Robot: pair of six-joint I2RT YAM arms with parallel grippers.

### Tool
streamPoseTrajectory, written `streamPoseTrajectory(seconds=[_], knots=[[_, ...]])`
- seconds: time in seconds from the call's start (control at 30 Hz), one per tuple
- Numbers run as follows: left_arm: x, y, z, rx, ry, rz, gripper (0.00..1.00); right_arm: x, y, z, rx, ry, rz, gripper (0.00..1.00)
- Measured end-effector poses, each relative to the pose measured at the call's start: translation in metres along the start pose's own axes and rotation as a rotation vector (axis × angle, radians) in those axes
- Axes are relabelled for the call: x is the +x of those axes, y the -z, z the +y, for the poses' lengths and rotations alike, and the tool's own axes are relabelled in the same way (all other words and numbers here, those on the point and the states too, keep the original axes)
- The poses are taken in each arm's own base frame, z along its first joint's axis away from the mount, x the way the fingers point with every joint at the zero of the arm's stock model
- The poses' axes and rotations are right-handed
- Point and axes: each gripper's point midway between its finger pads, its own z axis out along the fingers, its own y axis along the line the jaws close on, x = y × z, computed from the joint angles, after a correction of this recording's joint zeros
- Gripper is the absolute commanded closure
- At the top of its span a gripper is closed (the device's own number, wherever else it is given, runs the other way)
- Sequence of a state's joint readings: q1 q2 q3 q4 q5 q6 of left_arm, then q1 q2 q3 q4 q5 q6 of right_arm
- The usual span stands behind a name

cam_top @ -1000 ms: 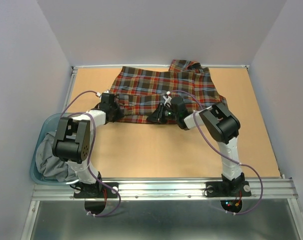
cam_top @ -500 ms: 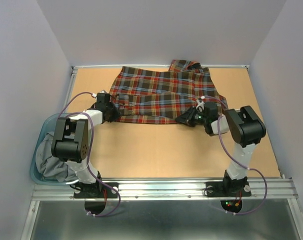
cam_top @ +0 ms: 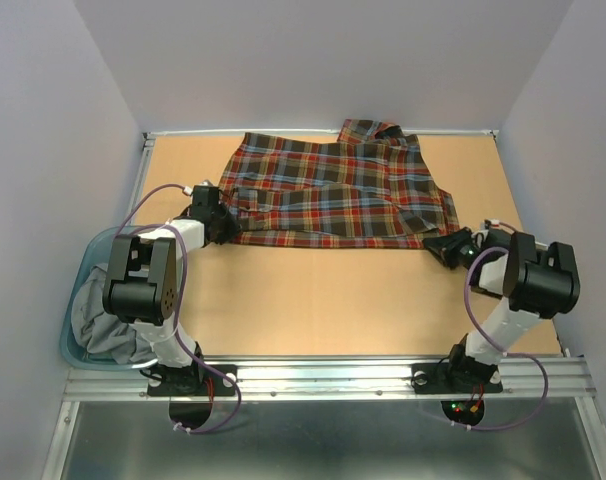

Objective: Fold and stack the long sleeve shirts
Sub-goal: Fold the shirt

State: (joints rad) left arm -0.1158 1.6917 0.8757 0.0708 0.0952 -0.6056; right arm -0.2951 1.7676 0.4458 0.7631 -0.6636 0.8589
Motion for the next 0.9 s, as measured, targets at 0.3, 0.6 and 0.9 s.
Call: streamPoseTrajectory(seconds=[0.3, 0.6, 0.9], knots=[[0.003, 0.005, 0.002, -0.011, -0.002, 0.014, 0.49, -0.045, 0.042, -0.020, 0.093, -0.057, -0.168, 0.74], [-0.024, 0.051, -0.003, -0.008, -0.039, -0.099, 0.16, -0.063, 0.054, 0.033, 0.147, 0.148, -0.216, 0.53], [-0.051, 0.057, -0.051, 0.004, -0.195, -0.217, 0.25, -0.044, -0.009, 0.124, 0.177, 0.545, -0.092, 0.39]])
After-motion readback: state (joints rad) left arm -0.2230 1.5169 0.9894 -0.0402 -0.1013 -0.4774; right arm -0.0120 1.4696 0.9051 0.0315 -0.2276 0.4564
